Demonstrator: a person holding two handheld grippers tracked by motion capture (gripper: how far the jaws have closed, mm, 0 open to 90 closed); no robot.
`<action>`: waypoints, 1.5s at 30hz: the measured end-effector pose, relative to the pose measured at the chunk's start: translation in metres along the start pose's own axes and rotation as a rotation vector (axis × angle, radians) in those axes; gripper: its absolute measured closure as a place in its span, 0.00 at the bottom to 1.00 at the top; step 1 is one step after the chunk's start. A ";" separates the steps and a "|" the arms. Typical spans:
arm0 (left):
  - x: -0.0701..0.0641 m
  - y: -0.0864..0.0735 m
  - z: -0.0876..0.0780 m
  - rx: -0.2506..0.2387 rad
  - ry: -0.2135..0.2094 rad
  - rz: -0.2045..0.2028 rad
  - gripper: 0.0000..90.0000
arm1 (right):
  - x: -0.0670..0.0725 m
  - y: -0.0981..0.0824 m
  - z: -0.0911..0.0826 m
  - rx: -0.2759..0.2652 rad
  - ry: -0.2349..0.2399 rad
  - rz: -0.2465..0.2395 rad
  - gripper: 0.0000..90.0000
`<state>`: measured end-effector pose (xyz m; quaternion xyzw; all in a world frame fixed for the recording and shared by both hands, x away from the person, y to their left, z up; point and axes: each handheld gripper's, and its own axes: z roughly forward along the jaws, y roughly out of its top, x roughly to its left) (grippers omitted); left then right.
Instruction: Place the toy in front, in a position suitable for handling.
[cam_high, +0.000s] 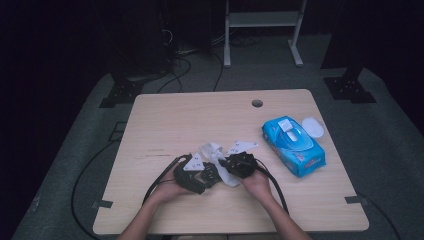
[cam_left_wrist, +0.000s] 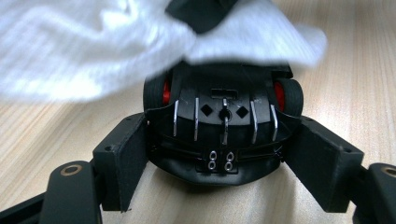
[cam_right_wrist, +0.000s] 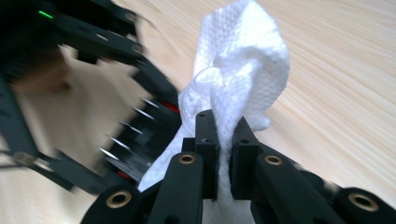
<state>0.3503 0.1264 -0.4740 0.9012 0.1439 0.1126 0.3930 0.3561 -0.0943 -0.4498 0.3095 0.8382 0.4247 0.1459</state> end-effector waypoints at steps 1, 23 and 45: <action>0.000 0.000 0.000 0.002 -0.001 0.001 0.27 | -0.004 -0.002 -0.003 0.009 -0.018 0.003 0.93; 0.001 -0.001 0.000 -0.004 -0.008 -0.010 0.27 | -0.024 -0.030 -0.035 0.066 -0.023 0.058 0.93; 0.018 -0.007 -0.011 -0.077 -0.095 -0.215 0.17 | -0.019 -0.041 -0.040 0.045 0.019 0.078 0.93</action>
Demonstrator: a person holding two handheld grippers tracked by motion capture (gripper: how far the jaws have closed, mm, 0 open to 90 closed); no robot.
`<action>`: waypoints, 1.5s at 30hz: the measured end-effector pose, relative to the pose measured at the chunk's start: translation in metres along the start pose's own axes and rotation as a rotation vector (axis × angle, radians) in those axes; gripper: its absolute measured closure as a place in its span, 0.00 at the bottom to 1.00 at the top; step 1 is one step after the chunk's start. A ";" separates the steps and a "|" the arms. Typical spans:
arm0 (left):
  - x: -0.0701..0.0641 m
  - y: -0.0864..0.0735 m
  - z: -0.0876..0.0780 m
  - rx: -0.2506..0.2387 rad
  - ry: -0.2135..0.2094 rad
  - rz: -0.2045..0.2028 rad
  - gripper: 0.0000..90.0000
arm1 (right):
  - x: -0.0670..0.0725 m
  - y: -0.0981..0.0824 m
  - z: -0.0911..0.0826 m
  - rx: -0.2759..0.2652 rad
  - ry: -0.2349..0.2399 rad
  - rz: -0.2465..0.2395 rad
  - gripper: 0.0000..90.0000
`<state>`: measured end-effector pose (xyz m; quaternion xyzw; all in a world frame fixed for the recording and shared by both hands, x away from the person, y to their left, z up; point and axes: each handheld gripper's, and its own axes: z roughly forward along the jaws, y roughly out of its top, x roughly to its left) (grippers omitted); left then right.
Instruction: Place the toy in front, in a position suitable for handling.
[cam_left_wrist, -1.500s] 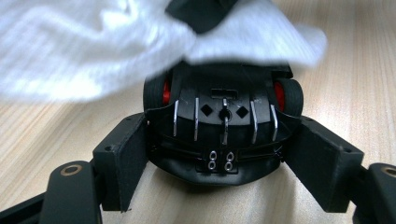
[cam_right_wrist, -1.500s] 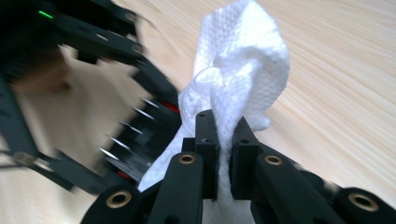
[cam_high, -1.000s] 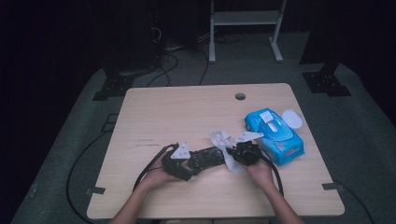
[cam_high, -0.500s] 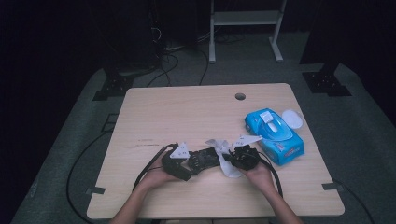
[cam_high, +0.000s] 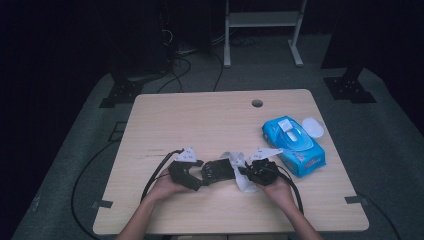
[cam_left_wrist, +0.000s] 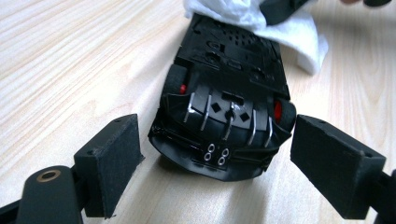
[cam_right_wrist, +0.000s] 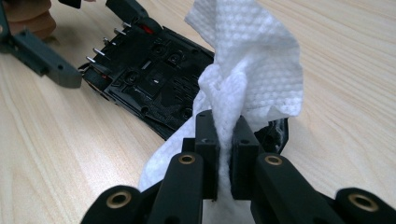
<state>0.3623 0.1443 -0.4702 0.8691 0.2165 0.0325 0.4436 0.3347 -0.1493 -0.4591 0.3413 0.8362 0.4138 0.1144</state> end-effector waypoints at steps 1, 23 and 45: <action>0.001 0.000 0.000 -0.008 -0.003 -0.010 0.17 | 0.000 0.000 0.000 -0.001 0.001 0.000 0.94; 0.026 -0.002 -0.002 -0.069 -0.047 -0.315 0.23 | 0.000 -0.004 -0.001 -0.009 0.016 -0.016 0.94; 0.031 -0.003 -0.001 -0.076 -0.077 -0.354 0.29 | 0.001 0.006 0.002 0.016 0.009 -0.030 0.93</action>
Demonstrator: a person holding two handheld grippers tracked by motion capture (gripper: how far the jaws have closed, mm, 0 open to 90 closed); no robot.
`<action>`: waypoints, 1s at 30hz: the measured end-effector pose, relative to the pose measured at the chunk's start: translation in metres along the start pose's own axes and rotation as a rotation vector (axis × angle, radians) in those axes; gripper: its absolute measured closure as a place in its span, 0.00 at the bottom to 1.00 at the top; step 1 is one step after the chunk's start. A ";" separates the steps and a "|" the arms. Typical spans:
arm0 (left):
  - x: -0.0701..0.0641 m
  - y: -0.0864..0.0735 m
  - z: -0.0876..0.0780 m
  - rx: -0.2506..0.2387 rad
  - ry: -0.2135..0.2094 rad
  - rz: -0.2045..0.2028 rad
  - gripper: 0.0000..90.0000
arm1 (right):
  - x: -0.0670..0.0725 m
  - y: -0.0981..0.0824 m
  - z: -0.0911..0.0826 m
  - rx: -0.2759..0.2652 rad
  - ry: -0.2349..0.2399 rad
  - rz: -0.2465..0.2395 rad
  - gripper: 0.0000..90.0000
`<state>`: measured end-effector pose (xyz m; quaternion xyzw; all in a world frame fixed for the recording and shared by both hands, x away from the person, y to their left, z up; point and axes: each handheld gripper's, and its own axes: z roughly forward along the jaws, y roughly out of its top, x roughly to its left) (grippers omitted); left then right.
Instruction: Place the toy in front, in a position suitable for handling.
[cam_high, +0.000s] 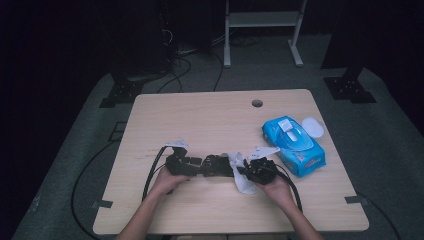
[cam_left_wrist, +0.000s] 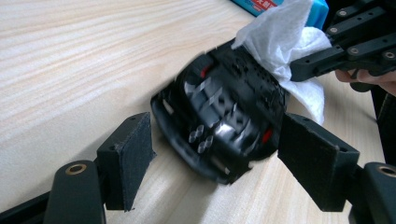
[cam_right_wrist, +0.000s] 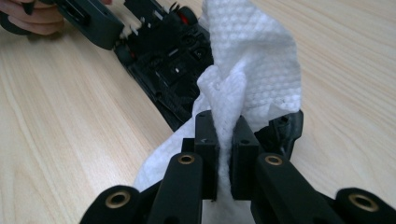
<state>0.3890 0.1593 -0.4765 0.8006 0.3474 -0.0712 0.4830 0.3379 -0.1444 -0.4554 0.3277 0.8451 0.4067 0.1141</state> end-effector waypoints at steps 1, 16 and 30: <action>0.001 0.000 0.000 -0.002 0.002 0.002 0.28 | 0.001 0.001 0.000 -0.001 -0.002 0.001 0.93; 0.001 0.005 0.008 0.025 -0.003 -0.021 0.28 | 0.003 0.006 0.001 -0.038 -0.019 0.009 0.92; 0.001 0.005 0.012 0.054 -0.005 -0.014 0.28 | 0.006 0.009 0.012 -0.024 0.027 0.013 0.92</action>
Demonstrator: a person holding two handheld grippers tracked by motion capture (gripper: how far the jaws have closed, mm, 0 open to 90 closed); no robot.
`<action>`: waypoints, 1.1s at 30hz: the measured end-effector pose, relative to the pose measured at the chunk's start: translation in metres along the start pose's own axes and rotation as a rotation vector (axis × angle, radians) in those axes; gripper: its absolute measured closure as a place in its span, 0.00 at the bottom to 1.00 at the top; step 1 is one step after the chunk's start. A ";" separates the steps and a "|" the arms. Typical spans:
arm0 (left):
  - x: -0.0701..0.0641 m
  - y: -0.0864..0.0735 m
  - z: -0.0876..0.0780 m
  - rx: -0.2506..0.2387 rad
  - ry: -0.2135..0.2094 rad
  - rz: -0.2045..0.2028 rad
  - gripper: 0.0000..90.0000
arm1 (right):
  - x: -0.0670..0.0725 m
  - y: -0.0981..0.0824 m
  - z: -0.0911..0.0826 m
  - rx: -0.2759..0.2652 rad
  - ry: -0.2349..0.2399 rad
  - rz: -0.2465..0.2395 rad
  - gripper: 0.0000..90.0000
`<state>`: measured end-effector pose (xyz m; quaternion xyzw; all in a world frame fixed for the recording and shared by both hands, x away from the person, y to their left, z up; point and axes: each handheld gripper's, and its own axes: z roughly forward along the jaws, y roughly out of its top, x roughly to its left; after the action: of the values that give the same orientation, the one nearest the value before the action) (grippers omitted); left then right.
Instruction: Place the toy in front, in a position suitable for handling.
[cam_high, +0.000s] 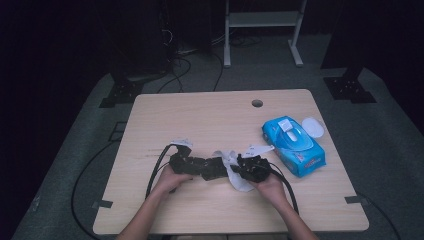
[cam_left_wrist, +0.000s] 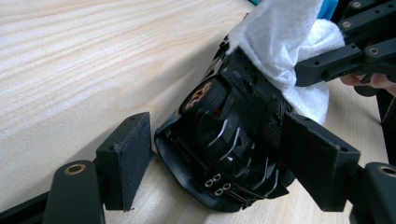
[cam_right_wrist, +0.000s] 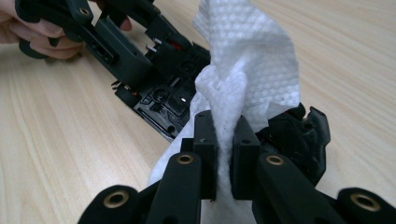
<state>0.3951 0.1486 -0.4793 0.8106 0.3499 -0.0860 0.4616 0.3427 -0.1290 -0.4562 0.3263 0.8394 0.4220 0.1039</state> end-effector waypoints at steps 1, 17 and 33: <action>0.000 0.000 0.000 0.000 0.000 0.000 0.28 | 0.000 -0.001 0.000 0.002 0.000 0.000 0.92; 0.000 0.003 0.001 0.036 -0.006 0.017 0.30 | 0.003 -0.006 -0.001 -0.017 0.007 -0.032 0.94; -0.006 0.002 -0.002 0.029 0.009 0.089 0.31 | 0.007 -0.011 -0.003 -0.033 -0.003 -0.047 0.94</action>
<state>0.3914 0.1464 -0.4746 0.8324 0.3141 -0.0669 0.4515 0.3310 -0.1315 -0.4622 0.3055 0.8396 0.4327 0.1205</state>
